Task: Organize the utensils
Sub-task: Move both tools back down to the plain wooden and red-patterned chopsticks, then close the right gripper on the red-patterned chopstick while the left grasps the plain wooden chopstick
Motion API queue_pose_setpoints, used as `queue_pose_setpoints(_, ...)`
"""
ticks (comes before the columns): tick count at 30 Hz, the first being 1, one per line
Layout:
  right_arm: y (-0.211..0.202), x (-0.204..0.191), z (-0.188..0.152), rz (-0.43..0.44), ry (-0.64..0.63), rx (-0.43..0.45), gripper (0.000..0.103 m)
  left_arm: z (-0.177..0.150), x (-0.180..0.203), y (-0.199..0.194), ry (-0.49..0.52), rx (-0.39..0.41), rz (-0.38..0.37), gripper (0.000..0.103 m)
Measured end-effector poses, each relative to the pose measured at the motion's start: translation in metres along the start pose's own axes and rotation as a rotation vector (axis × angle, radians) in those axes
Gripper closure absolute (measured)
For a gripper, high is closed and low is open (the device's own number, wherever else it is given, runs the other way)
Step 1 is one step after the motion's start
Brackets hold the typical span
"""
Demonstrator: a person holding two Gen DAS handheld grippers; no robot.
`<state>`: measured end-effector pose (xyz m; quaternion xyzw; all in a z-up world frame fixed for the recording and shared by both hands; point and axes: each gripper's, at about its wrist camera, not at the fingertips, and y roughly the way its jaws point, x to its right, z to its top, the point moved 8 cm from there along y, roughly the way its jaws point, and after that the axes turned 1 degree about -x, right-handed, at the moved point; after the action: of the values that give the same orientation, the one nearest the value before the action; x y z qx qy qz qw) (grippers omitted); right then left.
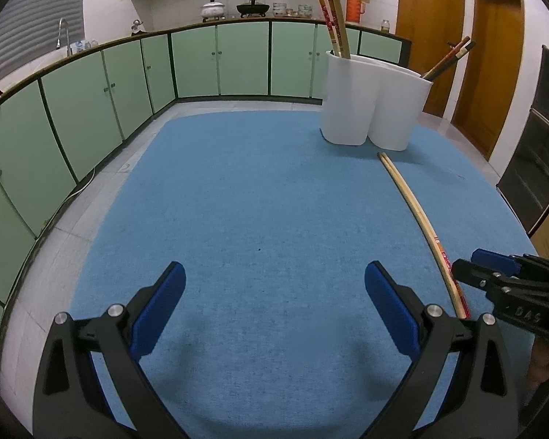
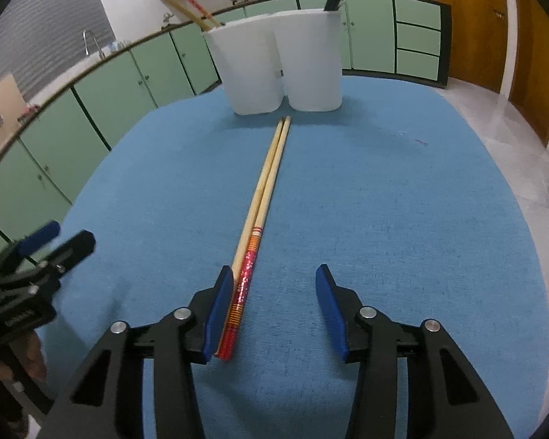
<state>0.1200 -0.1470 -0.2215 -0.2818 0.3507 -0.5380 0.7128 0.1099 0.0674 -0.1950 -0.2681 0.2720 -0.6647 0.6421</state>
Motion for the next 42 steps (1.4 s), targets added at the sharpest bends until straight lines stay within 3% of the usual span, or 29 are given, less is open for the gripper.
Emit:
queue_pose_setpoints(5, 0.0, 0.004, 0.004, -0.051, -0.01, 0.014, 0.058, -0.001, 0.0, 0.0, -0.001, -0.003, 0.0, 0.008)
queue_pose_setpoints(8, 0.0, 0.014, 0.002, -0.094, -0.011, 0.007, 0.065, -0.001, -0.001, 0.001, -0.005, -0.005, 0.0, 0.008)
queue_pose_setpoints(15, -0.003, 0.006, 0.004, 0.002, 0.022, 0.006, 0.063, -0.002, 0.002, 0.002, -0.003, -0.008, -0.002, 0.008)
queue_pose_setpoints(27, 0.005, -0.003, 0.004, -0.063, -0.058, -0.013, 0.061, -0.002, -0.003, 0.002, -0.013, -0.009, 0.002, 0.008)
queue_pose_setpoints(29, 0.004, -0.004, 0.004, -0.066, -0.064, -0.011, 0.064, -0.002, -0.002, 0.003, -0.016, -0.011, 0.002, 0.008)
queue_pose_setpoints(34, 0.005, -0.01, 0.003, -0.02, -0.074, -0.015, 0.096, -0.003, -0.001, 0.004, -0.009, -0.015, 0.003, 0.008)
queue_pose_setpoints(42, -0.005, 0.01, -0.004, -0.021, -0.003, -0.012, 0.098, -0.002, 0.003, 0.003, -0.006, -0.011, 0.0, 0.008)
